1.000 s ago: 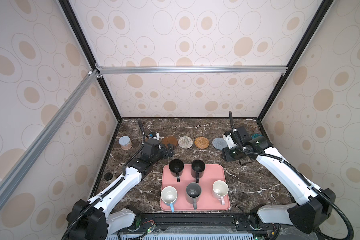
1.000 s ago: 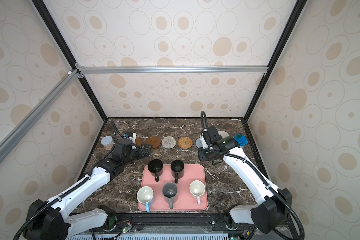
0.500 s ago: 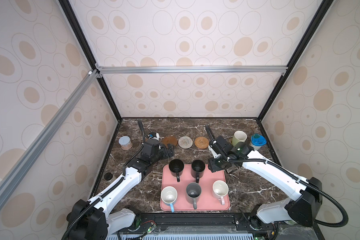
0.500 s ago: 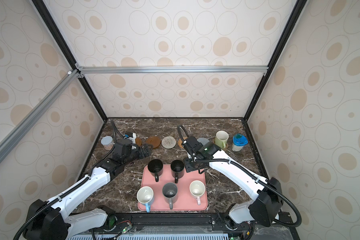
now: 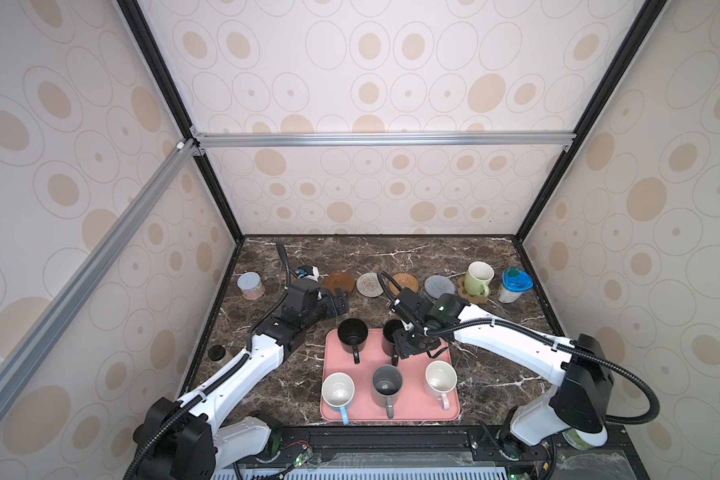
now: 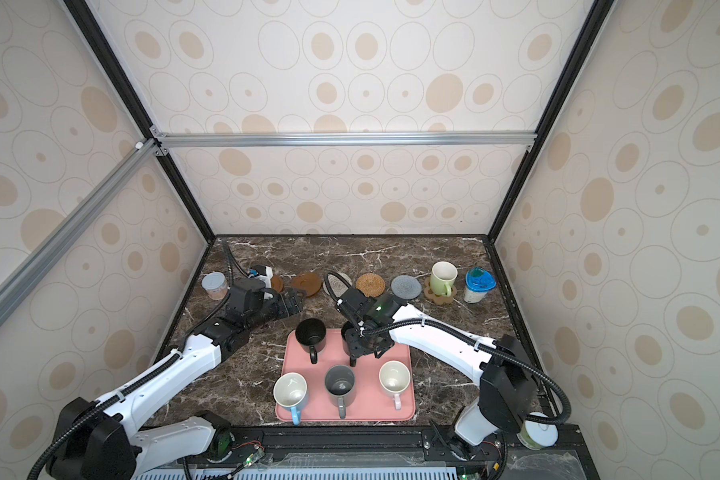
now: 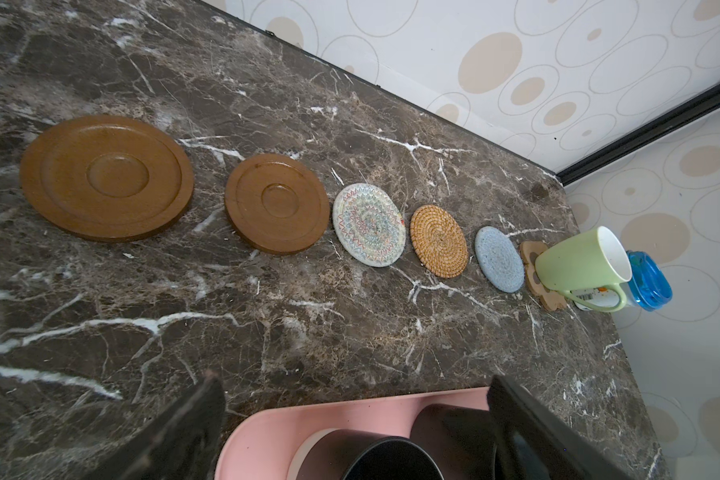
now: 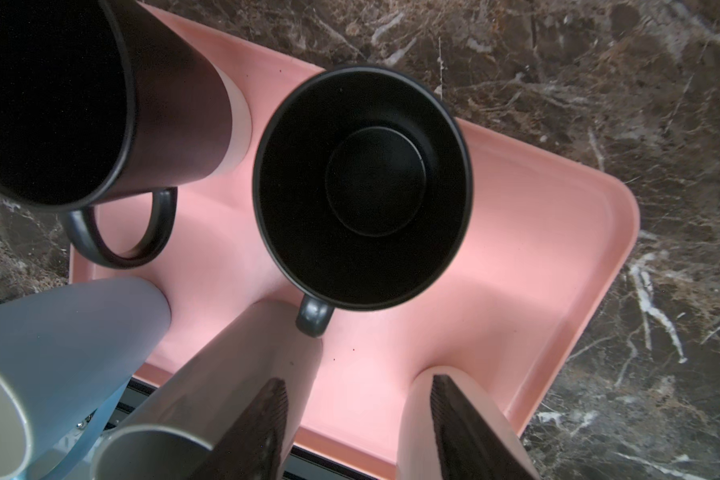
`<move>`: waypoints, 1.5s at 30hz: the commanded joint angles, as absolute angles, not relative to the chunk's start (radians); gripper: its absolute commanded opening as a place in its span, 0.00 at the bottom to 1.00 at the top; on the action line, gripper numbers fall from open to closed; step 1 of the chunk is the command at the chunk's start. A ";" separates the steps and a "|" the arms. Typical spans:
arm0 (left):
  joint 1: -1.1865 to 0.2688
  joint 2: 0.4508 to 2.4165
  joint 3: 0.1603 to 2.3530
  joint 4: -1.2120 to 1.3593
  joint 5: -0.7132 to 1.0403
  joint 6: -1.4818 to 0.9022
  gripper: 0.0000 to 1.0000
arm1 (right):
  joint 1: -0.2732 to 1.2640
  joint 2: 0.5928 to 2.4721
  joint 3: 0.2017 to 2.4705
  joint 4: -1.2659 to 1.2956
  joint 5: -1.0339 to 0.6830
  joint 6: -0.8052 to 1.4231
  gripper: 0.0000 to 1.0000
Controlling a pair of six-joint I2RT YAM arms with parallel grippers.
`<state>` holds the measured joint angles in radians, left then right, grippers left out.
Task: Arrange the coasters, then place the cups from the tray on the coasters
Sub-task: 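Swing the right gripper over the pink tray to the black mug, then lower the right gripper into the black mug farthest from the robot and grasp it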
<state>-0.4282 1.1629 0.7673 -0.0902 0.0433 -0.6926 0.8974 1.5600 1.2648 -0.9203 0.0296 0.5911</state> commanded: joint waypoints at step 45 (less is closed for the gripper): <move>-0.428 1.157 0.763 -0.084 0.031 -0.699 1.00 | 0.916 1.734 1.278 -0.958 0.188 0.607 0.67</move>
<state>-0.4282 1.1667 0.7574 -0.0845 0.0429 -0.6926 0.9192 1.7309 1.2915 -0.9466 0.1791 0.6121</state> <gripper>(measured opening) 0.999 0.671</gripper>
